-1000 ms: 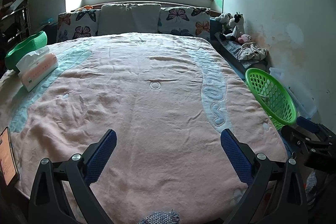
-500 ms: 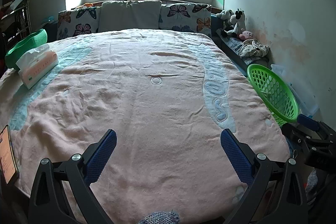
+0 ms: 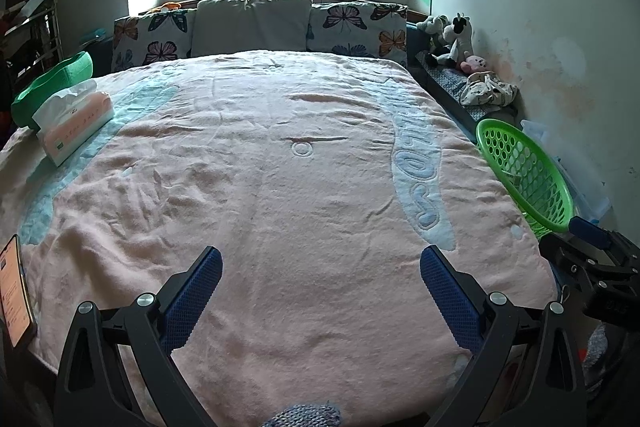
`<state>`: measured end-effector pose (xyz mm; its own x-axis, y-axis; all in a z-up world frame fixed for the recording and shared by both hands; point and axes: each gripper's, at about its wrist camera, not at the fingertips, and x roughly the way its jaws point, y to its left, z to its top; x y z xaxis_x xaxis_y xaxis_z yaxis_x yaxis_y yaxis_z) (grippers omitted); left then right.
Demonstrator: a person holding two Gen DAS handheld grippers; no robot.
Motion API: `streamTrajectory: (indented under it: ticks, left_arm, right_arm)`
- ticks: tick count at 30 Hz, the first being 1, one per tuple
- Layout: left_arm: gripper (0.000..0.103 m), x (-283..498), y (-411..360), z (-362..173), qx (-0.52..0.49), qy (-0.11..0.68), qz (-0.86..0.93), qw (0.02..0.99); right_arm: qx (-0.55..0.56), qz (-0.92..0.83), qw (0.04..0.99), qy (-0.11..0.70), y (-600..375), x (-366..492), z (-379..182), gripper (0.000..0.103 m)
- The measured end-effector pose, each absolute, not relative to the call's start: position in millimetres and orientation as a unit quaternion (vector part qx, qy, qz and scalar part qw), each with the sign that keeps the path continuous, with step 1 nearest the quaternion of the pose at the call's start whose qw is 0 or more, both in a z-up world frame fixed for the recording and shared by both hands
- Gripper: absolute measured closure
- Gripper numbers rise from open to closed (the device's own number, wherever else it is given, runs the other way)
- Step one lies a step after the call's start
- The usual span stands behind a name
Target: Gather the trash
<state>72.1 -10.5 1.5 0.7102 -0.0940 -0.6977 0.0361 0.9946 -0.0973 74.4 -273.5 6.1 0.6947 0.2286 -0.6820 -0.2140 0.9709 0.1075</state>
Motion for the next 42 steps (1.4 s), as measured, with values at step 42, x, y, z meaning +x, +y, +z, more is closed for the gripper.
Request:
streamTrajectory:
  ticks: [42]
  left_arm:
    - [0.007, 71.2, -10.9, -6.6, -0.041, 0.389, -0.031, 0.920]
  right_arm:
    - [0.010, 0.123, 0.919, 0.375, -268.3, 74.1, 1.2, 0.005]
